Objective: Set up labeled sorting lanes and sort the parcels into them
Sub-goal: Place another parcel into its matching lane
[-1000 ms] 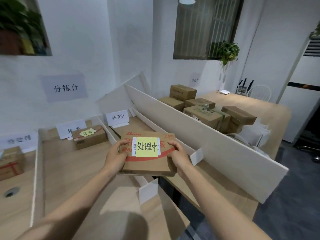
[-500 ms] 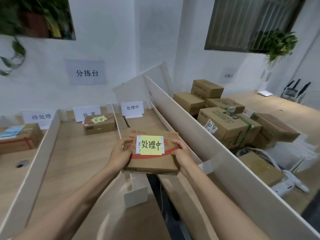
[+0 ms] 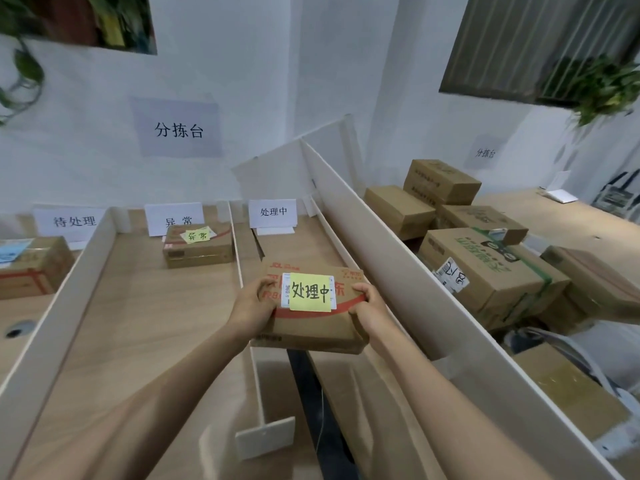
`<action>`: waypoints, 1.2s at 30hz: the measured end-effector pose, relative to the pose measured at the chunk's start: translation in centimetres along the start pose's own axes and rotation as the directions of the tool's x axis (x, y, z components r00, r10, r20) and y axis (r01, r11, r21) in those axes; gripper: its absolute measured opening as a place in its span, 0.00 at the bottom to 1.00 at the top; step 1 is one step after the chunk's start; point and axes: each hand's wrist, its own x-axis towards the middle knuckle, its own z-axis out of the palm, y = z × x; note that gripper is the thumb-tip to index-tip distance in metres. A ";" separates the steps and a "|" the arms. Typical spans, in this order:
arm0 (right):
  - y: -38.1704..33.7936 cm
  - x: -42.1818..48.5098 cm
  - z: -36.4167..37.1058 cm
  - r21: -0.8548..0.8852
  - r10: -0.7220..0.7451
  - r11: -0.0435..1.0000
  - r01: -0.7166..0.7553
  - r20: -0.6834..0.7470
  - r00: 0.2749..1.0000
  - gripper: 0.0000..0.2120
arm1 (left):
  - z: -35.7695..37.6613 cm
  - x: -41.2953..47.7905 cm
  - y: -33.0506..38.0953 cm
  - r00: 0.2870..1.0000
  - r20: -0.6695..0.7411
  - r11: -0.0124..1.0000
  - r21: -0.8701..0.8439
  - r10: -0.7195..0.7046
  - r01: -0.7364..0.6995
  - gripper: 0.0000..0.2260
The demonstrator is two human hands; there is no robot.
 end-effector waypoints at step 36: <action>8.0 21.4 5.5 -0.269 0.259 0.936 -0.227 0.090 0.962 0.19 | 6.0 14.1 -9.2 0.923 0.096 0.927 -0.022 -0.371 0.375 0.14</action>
